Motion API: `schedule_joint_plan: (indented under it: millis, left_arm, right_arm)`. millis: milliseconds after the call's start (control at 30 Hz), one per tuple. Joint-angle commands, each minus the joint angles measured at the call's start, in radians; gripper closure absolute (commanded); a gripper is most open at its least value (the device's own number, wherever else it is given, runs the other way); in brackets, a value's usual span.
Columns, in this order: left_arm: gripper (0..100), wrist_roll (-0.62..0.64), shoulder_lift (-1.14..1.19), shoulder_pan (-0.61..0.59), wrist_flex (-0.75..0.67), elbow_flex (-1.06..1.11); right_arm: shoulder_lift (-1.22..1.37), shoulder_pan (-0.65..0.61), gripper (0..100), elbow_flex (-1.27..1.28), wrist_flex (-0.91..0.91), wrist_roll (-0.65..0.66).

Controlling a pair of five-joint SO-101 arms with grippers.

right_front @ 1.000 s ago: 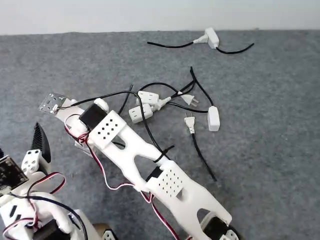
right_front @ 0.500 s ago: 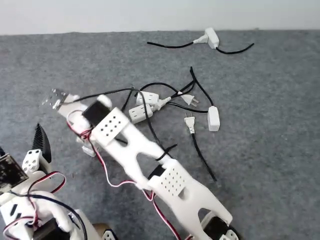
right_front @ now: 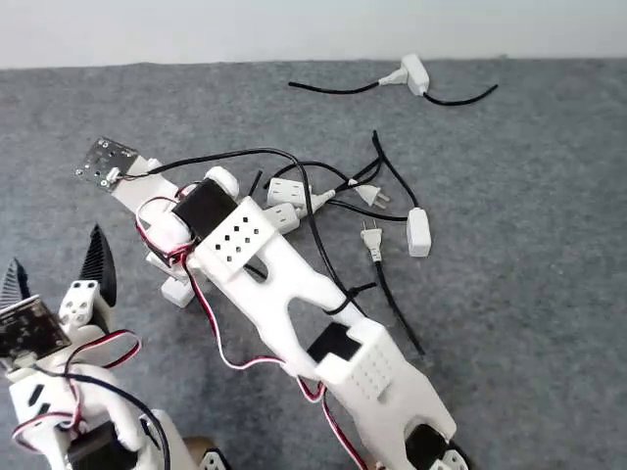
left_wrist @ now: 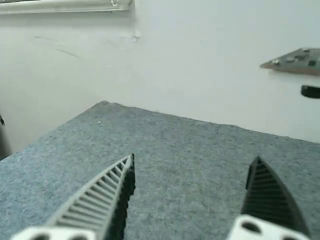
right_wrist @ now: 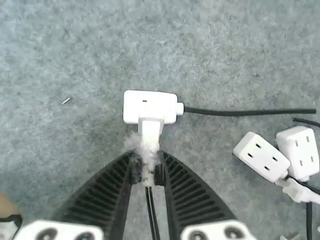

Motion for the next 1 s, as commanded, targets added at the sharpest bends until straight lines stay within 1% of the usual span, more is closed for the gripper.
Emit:
schedule_joint_plan:
  millis: [0, 133, 333, 533, 733, 867, 967]
  left_arm:
    - [65, 0.006, 0.008, 0.015, -0.087, 0.036]
    - [65, 0.006, 0.008, 0.023, -0.092, 0.062]
    - [65, 0.006, 0.008, 0.112, -0.091, 0.114]
    - [65, 0.006, 0.008, 0.118, -0.092, 0.16]
    - [65, 0.005, 0.003, 0.199, -0.084, 0.205]
    - [65, 0.005, 0.002, 0.252, -0.046, 0.203]
    - [65, 0.005, 0.002, 0.255, -0.046, 0.205]
  right_arm:
    - [-0.185, -0.024, 99.1, 0.075, 0.042, -0.015]
    - [-0.289, -0.048, 99.1, 0.155, 0.041, -0.015]
    - [-0.374, -0.082, 99.1, 0.209, 0.041, -0.017]
    - [-0.41, -0.077, 99.1, 0.213, 0.042, -0.037]
    - [-0.418, -0.081, 99.1, 0.213, 0.042, -0.041]
    - [-0.417, -0.079, 99.1, 0.213, 0.042, -0.043]
    - [-0.412, -0.077, 99.1, 0.215, 0.042, -0.043]
